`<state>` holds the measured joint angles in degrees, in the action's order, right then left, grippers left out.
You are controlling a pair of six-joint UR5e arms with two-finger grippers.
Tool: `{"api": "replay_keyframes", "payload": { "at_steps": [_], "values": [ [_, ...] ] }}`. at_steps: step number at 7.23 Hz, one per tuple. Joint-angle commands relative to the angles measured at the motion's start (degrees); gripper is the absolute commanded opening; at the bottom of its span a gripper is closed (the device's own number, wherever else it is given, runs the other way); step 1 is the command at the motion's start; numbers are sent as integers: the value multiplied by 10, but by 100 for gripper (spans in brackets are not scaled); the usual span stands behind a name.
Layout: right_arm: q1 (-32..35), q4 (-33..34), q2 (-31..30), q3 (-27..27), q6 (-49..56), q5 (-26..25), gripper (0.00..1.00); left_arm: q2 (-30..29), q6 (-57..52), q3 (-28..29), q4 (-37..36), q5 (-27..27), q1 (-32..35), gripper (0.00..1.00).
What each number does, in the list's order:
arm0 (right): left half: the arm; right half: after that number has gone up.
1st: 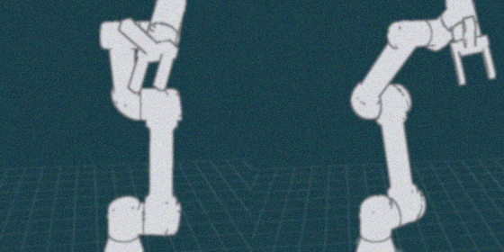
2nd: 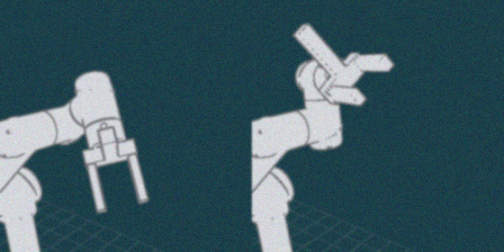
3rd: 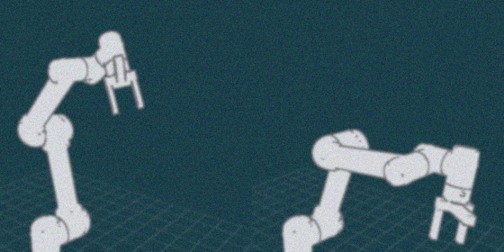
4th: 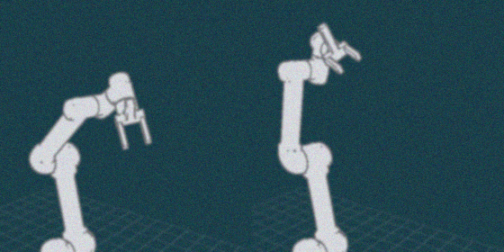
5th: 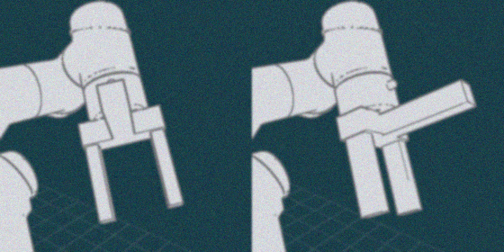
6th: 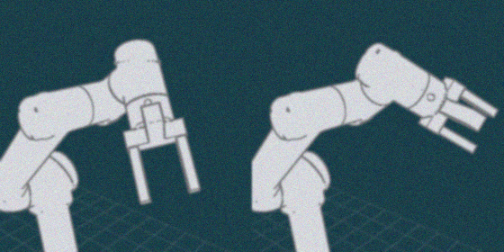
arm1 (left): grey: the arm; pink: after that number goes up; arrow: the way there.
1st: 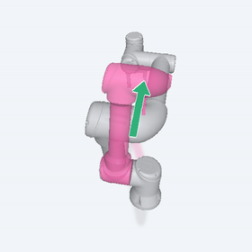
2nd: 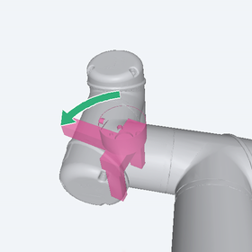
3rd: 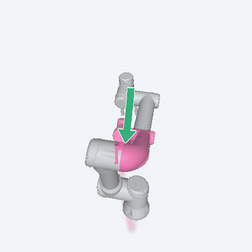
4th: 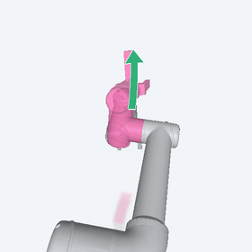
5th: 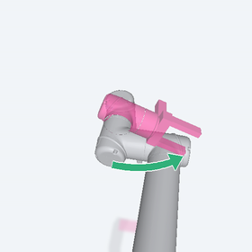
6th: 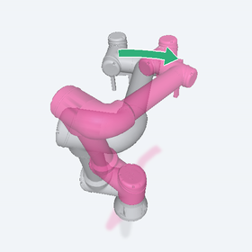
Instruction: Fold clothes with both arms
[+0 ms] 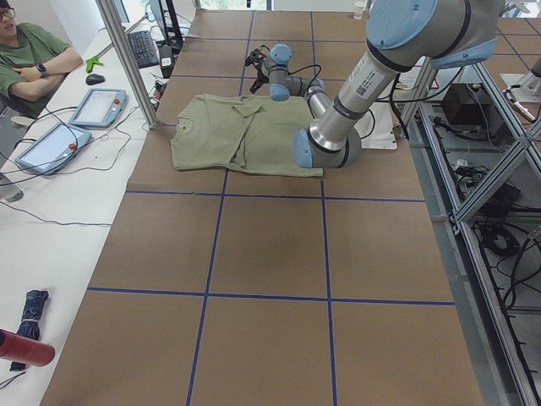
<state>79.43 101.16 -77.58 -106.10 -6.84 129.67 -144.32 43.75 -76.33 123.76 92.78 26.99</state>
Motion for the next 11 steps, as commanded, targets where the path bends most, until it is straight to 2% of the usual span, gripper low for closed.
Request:
{"api": "replay_keyframes", "payload": {
  "at_steps": [1, 2, 3, 4, 5, 7, 8, 11],
  "values": [
    [-35, -47, 2, 2, -32, -1, 100, 4, -85, -60, -144, 42, 59, 100],
    [-53, -47, 19, -2, -67, -1, 100, 56, -90, -107, -151, 90, 99, 100],
    [-86, -47, 54, -1, -138, -8, 100, 111, -143, -165, -157, 124, 134, 100],
    [-141, -47, 91, 0, -216, -53, 100, 161, -198, -216, -185, 147, 170, 100],
    [-202, -46, 129, 4, -300, -102, 100, 190, -250, -240, -199, 162, 206, 100],
    [-300, -41, 185, 6, -432, -185, 99, 234, -316, -242, -203, 210, 272, 100],
    [-340, -37, 230, 32, -493, -226, 99, 248, -366, -242, -204, 226, 294, 100],
    [-422, -29, 376, 202, -592, -329, 97, 275, -379, -243, -199, 244, 308, 100]
  ]
}}
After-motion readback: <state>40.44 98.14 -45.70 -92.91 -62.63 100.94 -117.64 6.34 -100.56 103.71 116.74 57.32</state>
